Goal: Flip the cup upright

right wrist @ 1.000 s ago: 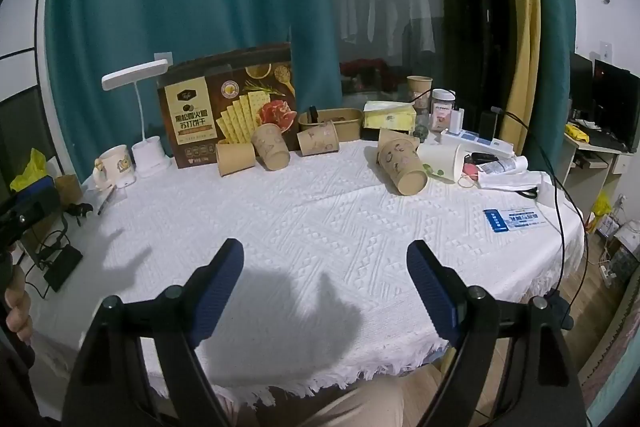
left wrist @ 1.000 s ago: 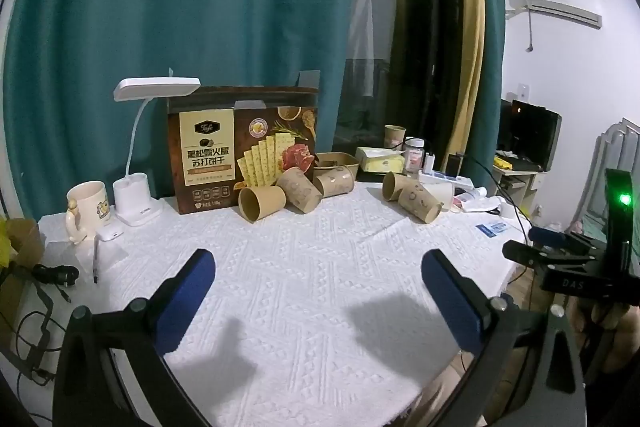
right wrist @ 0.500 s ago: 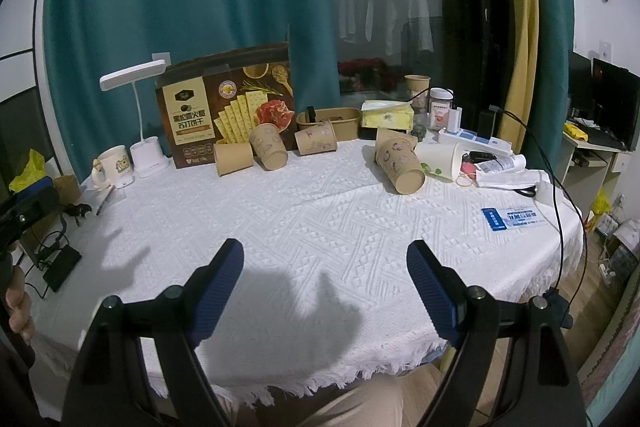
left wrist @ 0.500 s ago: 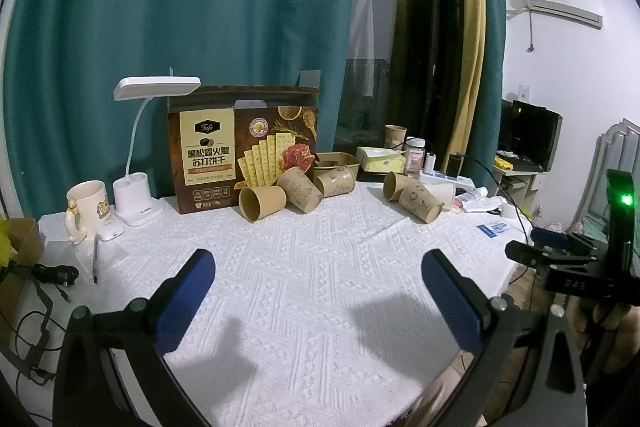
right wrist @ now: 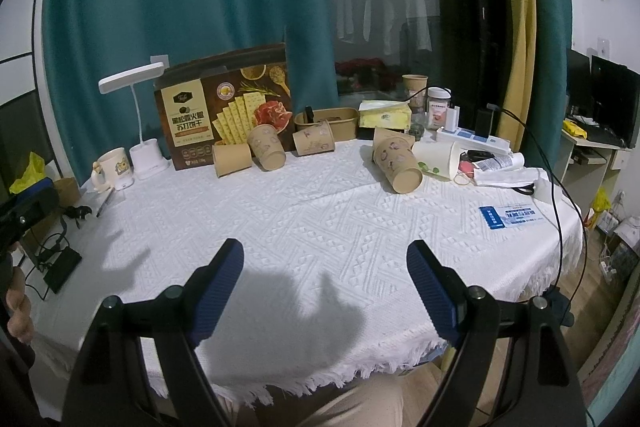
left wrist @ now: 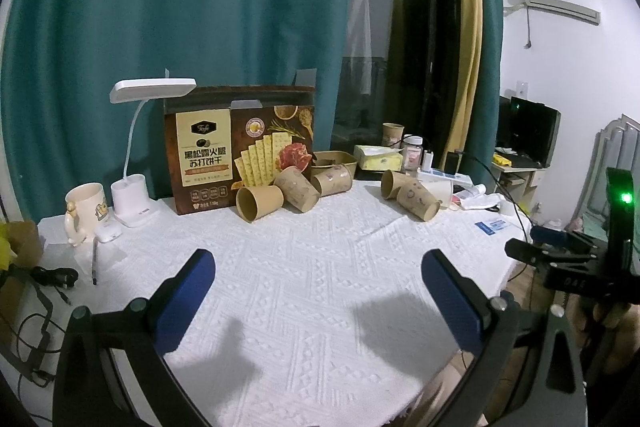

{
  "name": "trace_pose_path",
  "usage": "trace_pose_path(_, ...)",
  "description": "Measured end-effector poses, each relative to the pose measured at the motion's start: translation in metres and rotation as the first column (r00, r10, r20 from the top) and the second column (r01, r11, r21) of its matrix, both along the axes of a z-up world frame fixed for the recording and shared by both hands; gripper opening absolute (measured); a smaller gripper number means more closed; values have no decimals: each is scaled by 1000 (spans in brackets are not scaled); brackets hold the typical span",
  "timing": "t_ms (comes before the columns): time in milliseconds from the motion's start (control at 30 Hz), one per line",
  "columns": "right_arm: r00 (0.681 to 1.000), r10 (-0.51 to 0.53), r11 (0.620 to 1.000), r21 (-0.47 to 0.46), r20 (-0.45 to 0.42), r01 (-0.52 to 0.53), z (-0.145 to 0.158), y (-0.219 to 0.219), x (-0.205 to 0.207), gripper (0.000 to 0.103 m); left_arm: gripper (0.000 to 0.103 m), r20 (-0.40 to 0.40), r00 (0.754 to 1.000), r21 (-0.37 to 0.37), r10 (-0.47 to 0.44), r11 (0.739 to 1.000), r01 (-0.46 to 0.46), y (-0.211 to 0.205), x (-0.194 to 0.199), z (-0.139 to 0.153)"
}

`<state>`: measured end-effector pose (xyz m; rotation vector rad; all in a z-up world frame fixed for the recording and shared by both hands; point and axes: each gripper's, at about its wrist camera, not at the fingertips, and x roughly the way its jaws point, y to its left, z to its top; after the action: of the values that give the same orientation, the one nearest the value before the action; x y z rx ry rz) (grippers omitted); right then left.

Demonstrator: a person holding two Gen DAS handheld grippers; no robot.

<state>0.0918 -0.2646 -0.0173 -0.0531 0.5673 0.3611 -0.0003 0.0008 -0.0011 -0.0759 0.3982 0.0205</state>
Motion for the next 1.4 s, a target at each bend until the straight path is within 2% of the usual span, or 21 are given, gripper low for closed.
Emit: trace_pose_path(1400,1000,-8,1000,23,-12,8,7,-15,7,82,103,-6,1000,20,18,1000,-18,5,3,2)
